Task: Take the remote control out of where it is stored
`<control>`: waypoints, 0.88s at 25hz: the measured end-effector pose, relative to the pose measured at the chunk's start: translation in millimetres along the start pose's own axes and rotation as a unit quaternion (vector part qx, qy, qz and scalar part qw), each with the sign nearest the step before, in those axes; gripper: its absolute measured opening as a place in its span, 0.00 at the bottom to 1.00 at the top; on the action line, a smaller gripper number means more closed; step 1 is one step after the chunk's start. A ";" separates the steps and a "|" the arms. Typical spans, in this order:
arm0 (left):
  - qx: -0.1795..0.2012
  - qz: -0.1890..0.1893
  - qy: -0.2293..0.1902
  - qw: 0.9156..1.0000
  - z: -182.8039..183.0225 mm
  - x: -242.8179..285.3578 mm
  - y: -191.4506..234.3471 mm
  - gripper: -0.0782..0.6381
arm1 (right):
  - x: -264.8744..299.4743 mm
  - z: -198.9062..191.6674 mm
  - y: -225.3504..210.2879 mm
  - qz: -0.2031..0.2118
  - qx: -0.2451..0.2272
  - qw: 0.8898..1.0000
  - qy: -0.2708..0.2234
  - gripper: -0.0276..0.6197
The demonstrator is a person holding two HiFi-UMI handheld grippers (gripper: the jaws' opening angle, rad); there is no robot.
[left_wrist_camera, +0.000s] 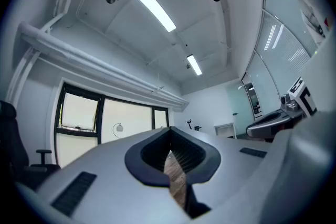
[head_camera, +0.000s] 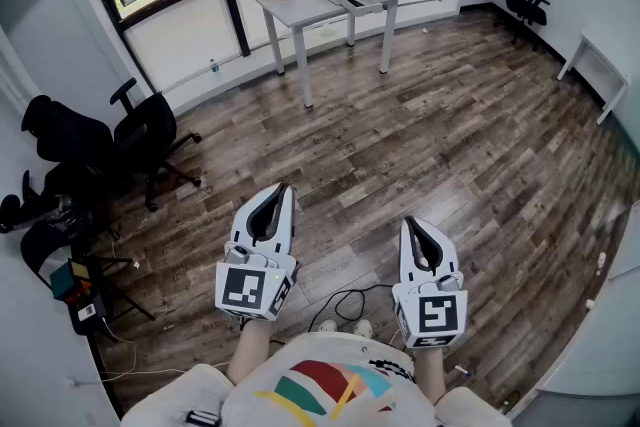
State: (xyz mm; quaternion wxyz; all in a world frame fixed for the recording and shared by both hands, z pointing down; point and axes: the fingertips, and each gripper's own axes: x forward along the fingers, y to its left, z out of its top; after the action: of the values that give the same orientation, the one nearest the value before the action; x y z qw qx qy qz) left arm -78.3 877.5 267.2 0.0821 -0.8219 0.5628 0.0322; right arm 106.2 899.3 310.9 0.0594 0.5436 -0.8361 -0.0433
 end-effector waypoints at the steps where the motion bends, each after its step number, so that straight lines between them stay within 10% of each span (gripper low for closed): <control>1: -0.001 0.001 0.000 1.000 1.2 1.9 -0.7 0.12 | -0.4 1.3 -1.7 -0.002 0.002 1.000 0.000 0.04; 22: -0.026 -0.014 0.022 0.999 -17.8 44.2 -75.0 0.12 | -30.6 -29.9 -69.7 -0.005 0.028 1.000 -0.002 0.04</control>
State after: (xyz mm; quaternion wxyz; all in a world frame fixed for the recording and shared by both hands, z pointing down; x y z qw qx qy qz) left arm 6.8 860.3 285.8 0.0487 -0.8320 0.5519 0.0277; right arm 185.9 898.8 329.3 0.0419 0.5489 -0.8345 -0.0211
